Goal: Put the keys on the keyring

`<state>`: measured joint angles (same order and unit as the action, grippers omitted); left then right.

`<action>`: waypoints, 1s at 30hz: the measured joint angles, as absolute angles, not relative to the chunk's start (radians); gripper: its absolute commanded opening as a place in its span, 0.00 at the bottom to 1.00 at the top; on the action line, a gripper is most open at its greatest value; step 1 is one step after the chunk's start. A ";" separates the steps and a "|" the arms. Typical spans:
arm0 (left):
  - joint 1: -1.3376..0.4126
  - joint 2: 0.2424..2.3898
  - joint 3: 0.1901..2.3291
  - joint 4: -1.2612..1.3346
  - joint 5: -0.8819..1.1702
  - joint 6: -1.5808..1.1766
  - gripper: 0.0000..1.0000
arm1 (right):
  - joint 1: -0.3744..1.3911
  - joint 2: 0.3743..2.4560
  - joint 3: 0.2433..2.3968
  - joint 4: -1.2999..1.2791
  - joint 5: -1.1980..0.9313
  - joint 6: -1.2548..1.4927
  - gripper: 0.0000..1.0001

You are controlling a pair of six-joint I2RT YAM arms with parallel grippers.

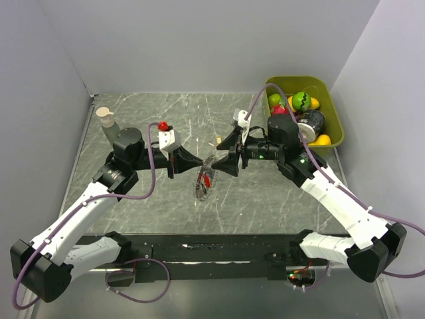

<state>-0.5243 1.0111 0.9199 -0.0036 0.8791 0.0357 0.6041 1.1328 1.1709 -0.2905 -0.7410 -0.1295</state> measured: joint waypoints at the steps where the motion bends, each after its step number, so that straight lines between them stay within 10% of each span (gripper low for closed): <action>1: -0.524 1.011 0.920 -0.003 0.888 0.035 0.01 | 0.604 1.136 1.171 -0.286 -0.750 -0.128 0.75; 30: -0.524 1.043 0.920 0.044 1.010 -0.024 0.01 | 0.603 1.184 1.172 -0.216 -0.868 -0.101 0.75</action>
<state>-0.5243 1.0431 0.9203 0.0437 1.0096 -0.0238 0.6033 1.1843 1.1721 -0.2161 -0.8680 -0.1013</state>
